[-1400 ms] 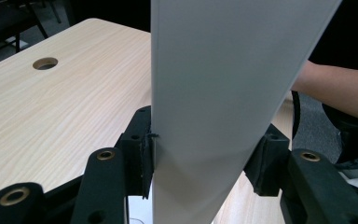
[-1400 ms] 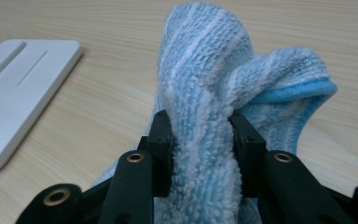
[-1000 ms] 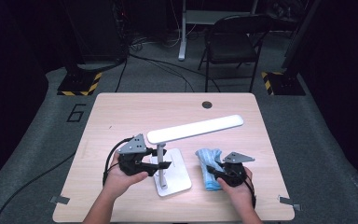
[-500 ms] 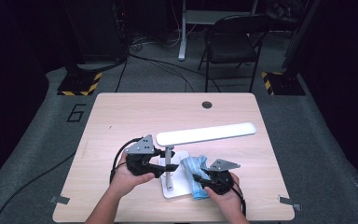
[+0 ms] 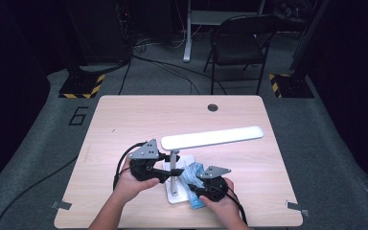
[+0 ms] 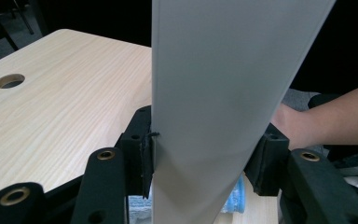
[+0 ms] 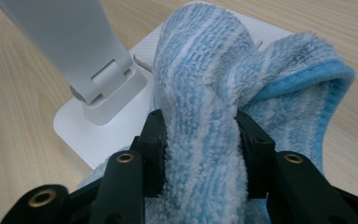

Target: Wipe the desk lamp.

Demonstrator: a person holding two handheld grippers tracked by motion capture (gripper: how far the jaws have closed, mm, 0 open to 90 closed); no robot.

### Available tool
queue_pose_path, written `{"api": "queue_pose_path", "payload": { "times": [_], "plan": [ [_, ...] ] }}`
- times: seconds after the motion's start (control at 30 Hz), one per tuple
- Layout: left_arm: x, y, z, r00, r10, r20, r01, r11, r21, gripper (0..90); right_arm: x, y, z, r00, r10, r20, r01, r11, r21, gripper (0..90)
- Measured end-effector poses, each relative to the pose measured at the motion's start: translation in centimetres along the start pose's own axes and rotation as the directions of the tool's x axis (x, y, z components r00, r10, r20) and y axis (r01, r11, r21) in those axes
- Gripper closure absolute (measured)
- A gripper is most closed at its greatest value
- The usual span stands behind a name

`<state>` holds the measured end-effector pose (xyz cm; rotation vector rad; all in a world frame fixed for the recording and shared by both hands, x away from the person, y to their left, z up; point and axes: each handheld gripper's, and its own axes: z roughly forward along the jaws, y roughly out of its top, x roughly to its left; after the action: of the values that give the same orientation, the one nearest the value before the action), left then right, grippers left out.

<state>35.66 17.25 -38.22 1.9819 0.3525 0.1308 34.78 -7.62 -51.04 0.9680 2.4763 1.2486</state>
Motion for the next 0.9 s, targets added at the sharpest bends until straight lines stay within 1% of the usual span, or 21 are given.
{"api": "queue_pose_path", "payload": {
  "times": [0.07, 0.1, 0.13, 0.17, 0.23, 0.27, 0.37, 0.4, 0.43, 0.47, 0.5, 0.53, 0.57, 0.63, 0.7, 0.73, 0.77, 0.8, 0.83, 0.87, 0.9],
  "plan": [
    [0.1, 0.0, -0.1, 1.0, -0.001, 0.006, 0.001, 1.0, 0.007, 51.2, -0.1, 0.3, 0.2, 0.9999, -0.016, 0.003, 0.016, 1.0, 0.007, 60.3],
    [0.1, 0.0, -0.1, 1.0, -0.002, 0.005, 0.002, 1.0, 0.006, 51.2, -0.1, 0.3, 0.3, 0.9999, -0.008, 0.01, 0.008, 1.0, 0.009, 60.3],
    [0.1, 0.0, -0.1, 1.0, -0.002, 0.005, 0.002, 1.0, 0.006, 51.2, -0.3, 0.5, 0.4, 0.9998, -0.016, 0.012, 0.016, 1.0, 0.005, 60.5],
    [0.1, 0.0, -0.1, 1.0, -0.003, 0.007, 0.003, 1.0, 0.003, 51.1, -0.4, 0.6, 0.6, 0.9998, -0.014, 0.014, 0.014, 1.0, 0.011, 60.6],
    [0.1, -0.1, -0.1, 1.0, -0.005, 0.003, 0.005, 1.0, -0.002, 51.1, -0.7, 1.0, 1.0, 0.9996, -0.003, 0.029, 0.003, 1.0, 0.002, 61.1],
    [0.1, -0.1, -0.1, 1.0, -0.004, 0.001, 0.004, 1.0, -0.001, 51.1, -0.9, 1.2, 1.3, 0.9995, -0.008, 0.031, 0.008, 1.0, 0.004, 61.3],
    [0.1, -0.1, -0.1, 0.9999, -0.009, 0.008, 0.009, 0.9999, -0.007, 51.1, -1.6, 2.0, 2.1, 0.9984, 0.016, 0.055, -0.017, 1.0, 0.011, 61.8],
    [0.1, -0.1, -0.1, 0.9999, -0.009, 0.008, 0.009, 0.9999, -0.007, 51.1, -1.6, 2.0, 2.1, 0.9984, 0.016, 0.055, -0.017, 1.0, 0.011, 61.8],
    [0.1, -0.1, -0.1, 0.9999, -0.009, 0.007, 0.009, 0.9999, -0.008, 51.0, -2.1, 2.5, 2.5, 0.9979, 0.016, 0.062, -0.017, 1.0, 0.018, 62.0],
    [0.1, -0.1, -0.1, 0.9999, -0.009, 0.007, 0.009, 0.9999, -0.008, 51.0, -2.3, 2.7, 2.7, 0.9972, 0.027, 0.069, -0.028, 0.999, 0.019, 62.0],
    [0.1, -0.2, -0.1, 0.9999, -0.009, 0.004, 0.009, 0.9999, -0.008, 51.0, -2.5, 2.9, 2.9, 0.9972, 0.03, 0.068, -0.032, 0.999, 0.025, 62.2],
    [0.1, -0.1, -0.1, 1.0, -0.01, -0.002, 0.01, 0.9999, -0.007, 51.1, -2.7, 3.0, 3.0, 0.9978, 0.015, 0.065, -0.017, 0.999, 0.029, 62.4],
    [0.1, -0.1, -0.1, 1.0, -0.01, -0.002, 0.01, 0.9999, -0.007, 51.1, -2.7, 3.2, 3.1, 0.9973, 0.033, 0.065, -0.035, 0.999, 0.025, 62.6],
    [0.1, -0.1, -0.2, 0.9999, -0.01, -0.014, 0.01, 0.9999, -0.004, 51.2, -3.0, 3.4, 3.4, 0.9974, 0.035, 0.063, -0.037, 0.999, 0.029, 63.0],
    [0.2, -0.1, -0.2, 0.9999, -0.011, -0.014, 0.011, 0.9999, -0.005, 51.2, -3.1, 3.6, 3.6, 0.9972, 0.043, 0.062, -0.045, 0.999, 0.025, 63.1],
    [0.2, -0.1, -0.2, 0.9999, -0.011, -0.013, 0.011, 0.9999, -0.004, 51.2, -3.5, 3.8, 3.7, 0.9969, 0.037, 0.07, -0.04, 0.999, 0.032, 63.1],
    [0.2, -0.2, -0.1, 0.9999, -0.013, -0.01, 0.013, 0.9999, -0.01, 51.1, -3.6, 3.9, 3.8, 0.9952, 0.059, 0.078, -0.061, 0.998, 0.026, 63.1],
    [0.2, -0.2, -0.1, 0.9999, -0.013, -0.01, 0.013, 0.9999, -0.01, 51.1, -3.6, 3.9, 3.8, 0.9952, 0.059, 0.078, -0.061, 0.998, 0.026, 63.1],
    [0.2, -0.2, -0.1, 0.9999, -0.016, -0.003, 0.016, 0.9998, -0.011, 51.1, -4.0, 4.1, 4.1, 0.9936, 0.063, 0.094, -0.065, 0.998, 0.018, 63.1],
    [0.2, -0.2, -0.1, 0.9999, -0.016, -0.003, 0.016, 0.9998, -0.011, 51.1, -4.0, 4.1, 4.1, 0.9936, 0.063, 0.094, -0.065, 0.998, 0.018, 63.1],
    [0.3, -0.2, -0.2, 0.9999, -0.016, 0.0, 0.016, 0.9998, -0.013, 51.1, -4.3, 4.5, 4.5, 0.9917, 0.071, 0.108, -0.073, 0.997, 0.017, 62.9]
  ]
}}
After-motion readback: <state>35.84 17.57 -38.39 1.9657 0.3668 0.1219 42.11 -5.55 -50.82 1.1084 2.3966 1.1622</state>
